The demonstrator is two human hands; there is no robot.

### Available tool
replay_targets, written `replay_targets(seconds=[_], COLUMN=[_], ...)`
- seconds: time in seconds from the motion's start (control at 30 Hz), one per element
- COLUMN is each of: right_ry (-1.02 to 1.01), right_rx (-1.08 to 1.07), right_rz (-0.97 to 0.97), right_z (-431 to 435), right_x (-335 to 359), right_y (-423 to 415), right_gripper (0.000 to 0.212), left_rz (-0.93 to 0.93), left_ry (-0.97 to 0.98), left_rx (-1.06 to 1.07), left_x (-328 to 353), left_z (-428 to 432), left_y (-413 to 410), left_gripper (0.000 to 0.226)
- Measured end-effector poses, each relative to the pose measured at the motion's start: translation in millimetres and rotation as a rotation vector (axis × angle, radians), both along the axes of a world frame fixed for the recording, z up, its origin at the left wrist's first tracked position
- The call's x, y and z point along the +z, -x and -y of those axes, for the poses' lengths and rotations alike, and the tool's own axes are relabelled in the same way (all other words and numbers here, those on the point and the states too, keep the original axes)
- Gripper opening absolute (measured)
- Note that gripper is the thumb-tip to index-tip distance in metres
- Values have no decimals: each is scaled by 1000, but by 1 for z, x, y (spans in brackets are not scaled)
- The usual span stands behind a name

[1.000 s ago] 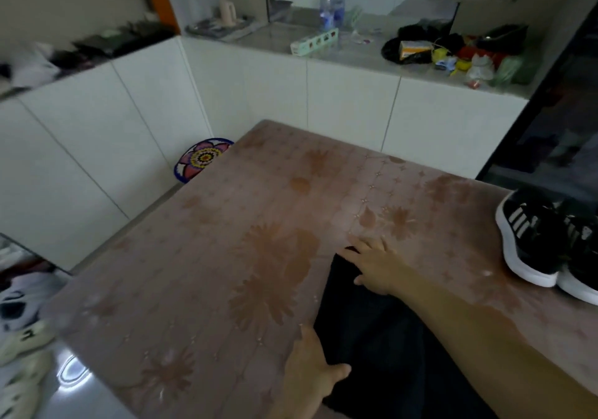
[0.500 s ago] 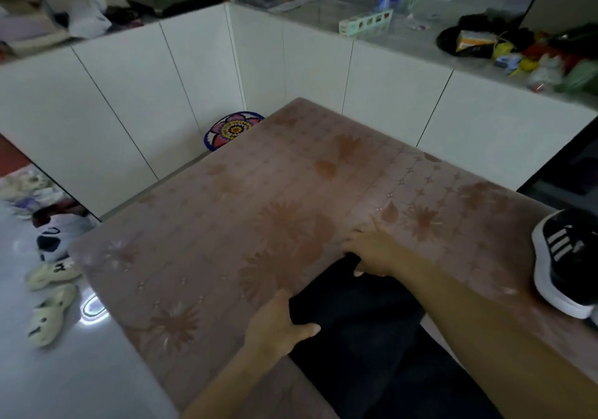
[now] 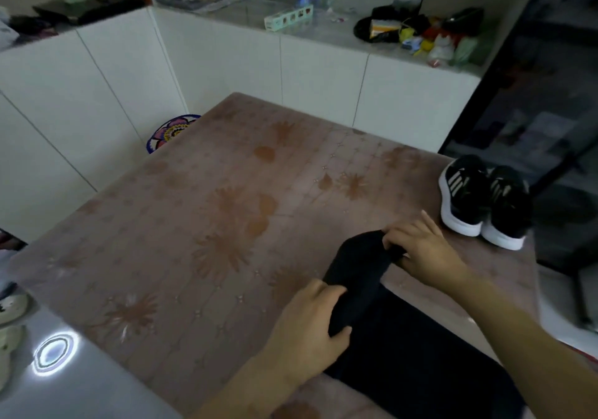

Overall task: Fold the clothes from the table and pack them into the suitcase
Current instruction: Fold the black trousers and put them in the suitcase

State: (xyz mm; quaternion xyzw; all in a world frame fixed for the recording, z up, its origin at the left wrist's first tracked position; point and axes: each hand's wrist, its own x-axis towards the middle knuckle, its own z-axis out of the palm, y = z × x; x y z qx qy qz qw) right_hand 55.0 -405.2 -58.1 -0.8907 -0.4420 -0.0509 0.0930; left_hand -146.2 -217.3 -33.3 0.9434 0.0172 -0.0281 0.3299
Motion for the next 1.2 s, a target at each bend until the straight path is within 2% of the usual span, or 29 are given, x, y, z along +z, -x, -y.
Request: replay_targets(seconds=[0.1,0.17,0.2,0.3,0.4,0.5,0.6,0.7,0.8,0.87,0.93,1.07,1.2], right_ry=[-35,-22,-5,16,-72,-212,-283,-283,-344,-403,-472,-637,-883], right_rx=[-69,-170,-224,-298,-386,-518,-636,-746,-832,-858,-879,-819,-748], right_rz=[13,-68,-110,-257,-416,-567,-734,-836,-868,-896,-922,-879,-967], right_z=[36,61,73,102,110,99,75,49,34,33,38,45,45], right_x=[-13,-24,-31,-58,-68,-64,-59,-62,-66,-66,-65,-54,-33], right_y=[16,28,35,60,85,116,151,179,191,194,196,204,209], right_gripper=[48,55,57,53,40,36,56,70,69,66,66,65,71], left_rz=[-72,-82,-75,-217,-368,-312,-289,-410,-531,-523,-477,-424,-395], left_ry=[34,51,-6,-210,-237,-143,71,306,487,506,527,526,506], left_rx=[-172,-187,-172,-196,-261,-137,91,220,297,268,220,75,-131], left_x=[-1,-7,-13,-42,-64,-73,-77,-82,-81,-75,-66,-47,-31], left_z=[25,36,39,42,45,45,38,28,24,28,34,49,67], left_y=[7,9,8,-1,-5,-9,-26,-45,-56,-57,-56,-47,-40], left_gripper=[64,64,64,68,68,72,78,77,60,52,55,74,96])
